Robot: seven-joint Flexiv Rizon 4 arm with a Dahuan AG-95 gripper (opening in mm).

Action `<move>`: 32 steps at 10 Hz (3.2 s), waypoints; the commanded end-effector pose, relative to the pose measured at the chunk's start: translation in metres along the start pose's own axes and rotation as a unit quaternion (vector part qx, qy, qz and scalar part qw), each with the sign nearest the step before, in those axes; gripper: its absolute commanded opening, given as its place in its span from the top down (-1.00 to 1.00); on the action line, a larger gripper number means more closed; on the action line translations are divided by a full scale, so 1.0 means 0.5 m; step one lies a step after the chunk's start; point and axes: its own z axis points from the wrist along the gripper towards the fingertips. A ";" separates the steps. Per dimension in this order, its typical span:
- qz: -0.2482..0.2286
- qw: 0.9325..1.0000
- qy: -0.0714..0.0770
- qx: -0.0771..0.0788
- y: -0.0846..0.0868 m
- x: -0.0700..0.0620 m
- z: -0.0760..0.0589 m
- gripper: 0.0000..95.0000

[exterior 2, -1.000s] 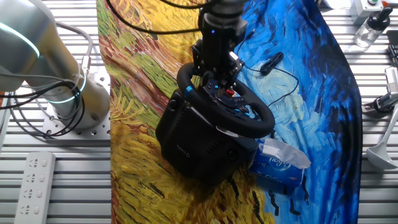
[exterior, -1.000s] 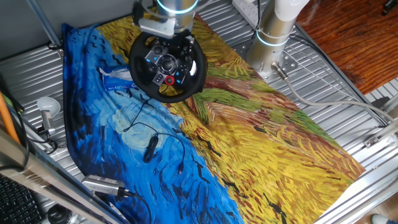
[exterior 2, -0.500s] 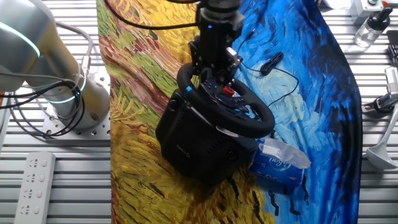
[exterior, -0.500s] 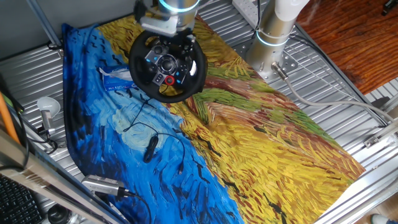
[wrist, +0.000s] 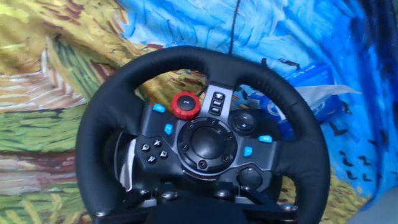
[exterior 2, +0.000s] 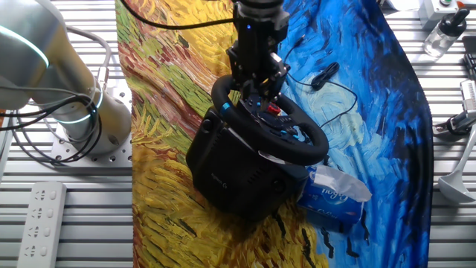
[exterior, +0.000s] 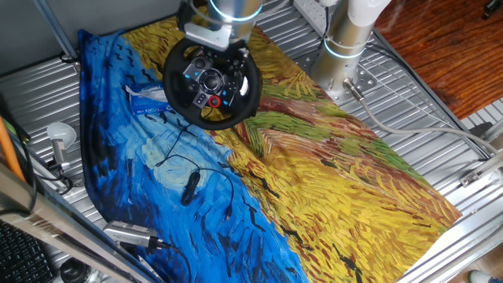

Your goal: Rotate the steering wheel 90 degrees clockwise

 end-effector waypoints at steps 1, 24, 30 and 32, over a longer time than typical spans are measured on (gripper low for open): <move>0.010 1.000 -0.003 0.009 0.002 0.002 -0.002 0.20; -0.025 0.997 0.024 -0.069 -0.042 -0.080 0.045 0.60; -0.081 0.995 0.055 -0.022 -0.019 -0.084 0.030 0.20; -0.088 0.994 0.054 -0.024 -0.018 -0.086 0.030 0.20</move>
